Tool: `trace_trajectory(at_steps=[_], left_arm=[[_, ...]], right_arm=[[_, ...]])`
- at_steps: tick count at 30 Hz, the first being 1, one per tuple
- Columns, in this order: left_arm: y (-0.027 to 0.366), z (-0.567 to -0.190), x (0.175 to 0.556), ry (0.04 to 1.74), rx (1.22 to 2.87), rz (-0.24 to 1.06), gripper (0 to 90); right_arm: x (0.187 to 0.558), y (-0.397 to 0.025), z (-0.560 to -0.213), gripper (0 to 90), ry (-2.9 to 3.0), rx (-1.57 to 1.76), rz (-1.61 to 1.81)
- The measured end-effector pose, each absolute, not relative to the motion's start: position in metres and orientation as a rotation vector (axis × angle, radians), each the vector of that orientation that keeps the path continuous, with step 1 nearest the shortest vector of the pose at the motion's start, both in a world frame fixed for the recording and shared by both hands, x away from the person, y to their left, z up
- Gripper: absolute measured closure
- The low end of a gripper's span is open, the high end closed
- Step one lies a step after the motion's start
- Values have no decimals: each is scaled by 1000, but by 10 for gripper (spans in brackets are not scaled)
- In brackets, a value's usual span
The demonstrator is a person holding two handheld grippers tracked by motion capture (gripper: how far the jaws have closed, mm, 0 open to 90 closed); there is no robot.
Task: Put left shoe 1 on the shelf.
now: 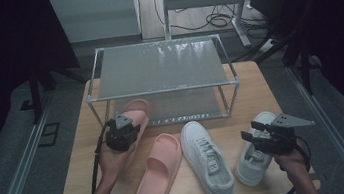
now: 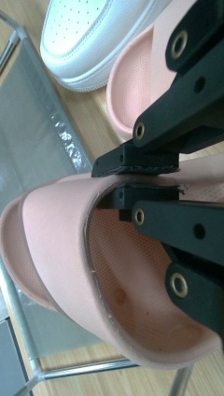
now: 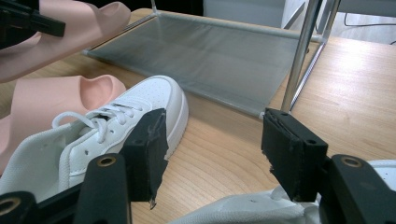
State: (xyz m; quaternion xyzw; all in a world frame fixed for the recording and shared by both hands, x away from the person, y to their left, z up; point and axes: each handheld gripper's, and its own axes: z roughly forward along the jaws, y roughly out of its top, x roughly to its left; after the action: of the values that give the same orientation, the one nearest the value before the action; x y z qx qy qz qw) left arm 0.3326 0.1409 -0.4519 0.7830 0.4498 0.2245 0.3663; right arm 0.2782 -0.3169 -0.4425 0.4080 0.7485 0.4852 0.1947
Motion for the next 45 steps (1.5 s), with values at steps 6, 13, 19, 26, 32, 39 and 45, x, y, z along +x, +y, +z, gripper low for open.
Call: trace_trajectory(at_steps=[6, 13, 19, 26, 32, 39, 45], left_arm=[[137, -453, 338, 1155, 2017, 579, 846], [132, -453, 348, 1148, 2015, 599, 846], [124, -456, 356, 1142, 2022, 606, 846], [117, -464, 370, 1160, 2024, 609, 846], [106, -471, 383, 1161, 2042, 621, 845], [97, -476, 394, 1156, 2061, 676, 845], [90, -483, 403, 1164, 2069, 669, 843]], right_arm=[[278, -317, -442, 413, 2099, 1143, 1360], [278, -317, -442, 413, 2097, 1139, 1358], [278, -317, -442, 413, 2100, 1141, 1356], [279, -317, -443, 413, 2102, 1141, 1356], [279, -318, -443, 413, 2099, 1146, 1356], [279, -318, -443, 413, 2097, 1146, 1359], [279, -318, -443, 413, 2100, 1147, 1358]])
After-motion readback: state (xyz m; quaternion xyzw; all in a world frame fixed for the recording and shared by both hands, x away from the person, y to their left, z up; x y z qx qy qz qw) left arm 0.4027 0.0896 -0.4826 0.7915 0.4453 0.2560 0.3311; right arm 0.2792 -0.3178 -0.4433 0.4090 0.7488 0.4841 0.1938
